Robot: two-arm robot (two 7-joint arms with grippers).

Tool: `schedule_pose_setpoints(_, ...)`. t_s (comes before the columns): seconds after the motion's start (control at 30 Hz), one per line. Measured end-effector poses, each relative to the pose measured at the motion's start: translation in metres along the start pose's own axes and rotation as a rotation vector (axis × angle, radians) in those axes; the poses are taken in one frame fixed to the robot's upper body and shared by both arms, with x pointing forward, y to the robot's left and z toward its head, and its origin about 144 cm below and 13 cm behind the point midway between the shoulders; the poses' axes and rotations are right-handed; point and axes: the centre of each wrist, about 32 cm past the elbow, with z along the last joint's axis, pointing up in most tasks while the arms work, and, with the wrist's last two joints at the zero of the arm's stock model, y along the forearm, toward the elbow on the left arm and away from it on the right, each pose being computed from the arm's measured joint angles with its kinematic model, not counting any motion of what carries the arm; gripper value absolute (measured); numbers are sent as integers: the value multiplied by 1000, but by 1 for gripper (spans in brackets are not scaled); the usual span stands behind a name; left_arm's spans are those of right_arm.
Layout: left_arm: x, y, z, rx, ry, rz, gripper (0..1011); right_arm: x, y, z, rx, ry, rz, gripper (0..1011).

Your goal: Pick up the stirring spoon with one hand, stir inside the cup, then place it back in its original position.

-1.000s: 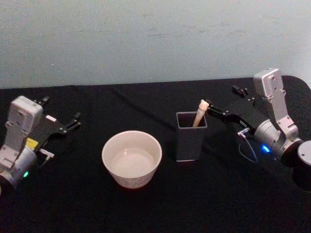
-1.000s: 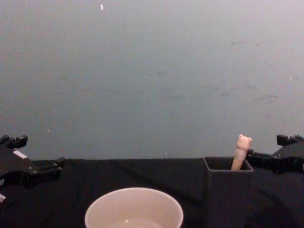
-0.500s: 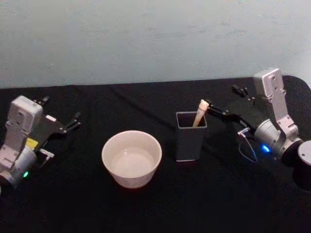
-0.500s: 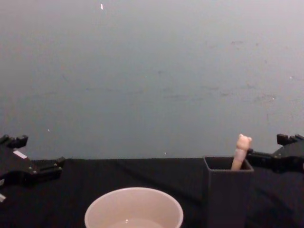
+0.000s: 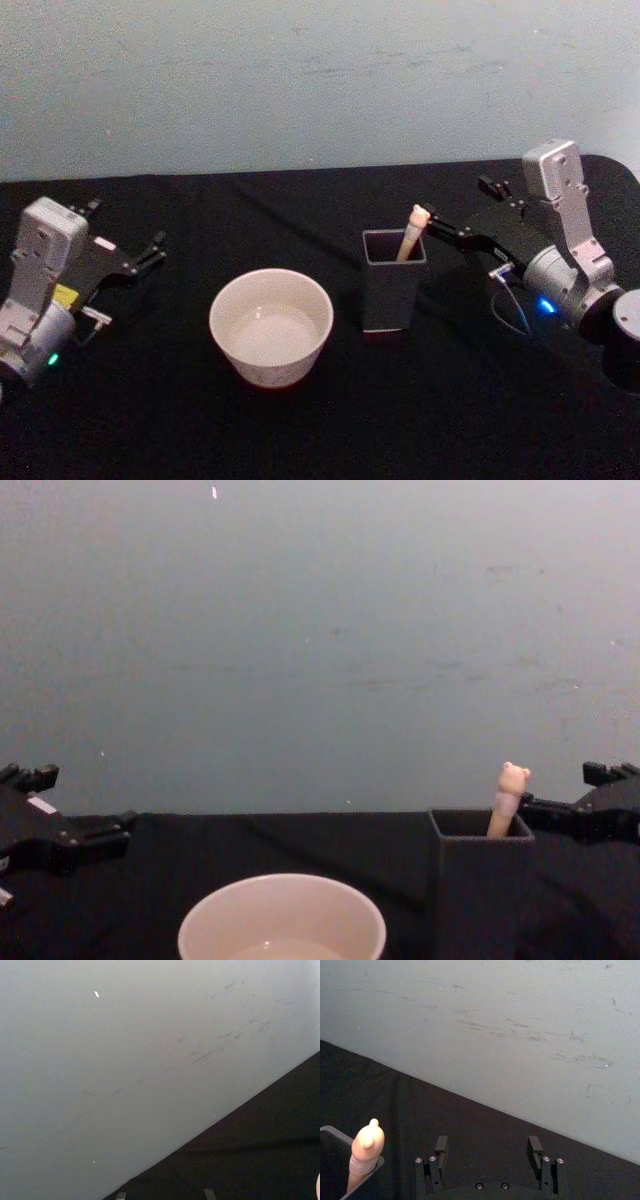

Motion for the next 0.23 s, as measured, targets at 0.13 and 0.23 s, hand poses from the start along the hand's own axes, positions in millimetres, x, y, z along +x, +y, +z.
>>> schedule_pose_setpoints(0.13, 0, 0, 0, 0, 0, 0, 1001, 0, 0, 0, 0, 0, 0, 1002)
schedule_pose_setpoints(0.23, 0, 0, 0, 0, 0, 0, 1002, 0, 0, 0, 0, 0, 0, 1002)
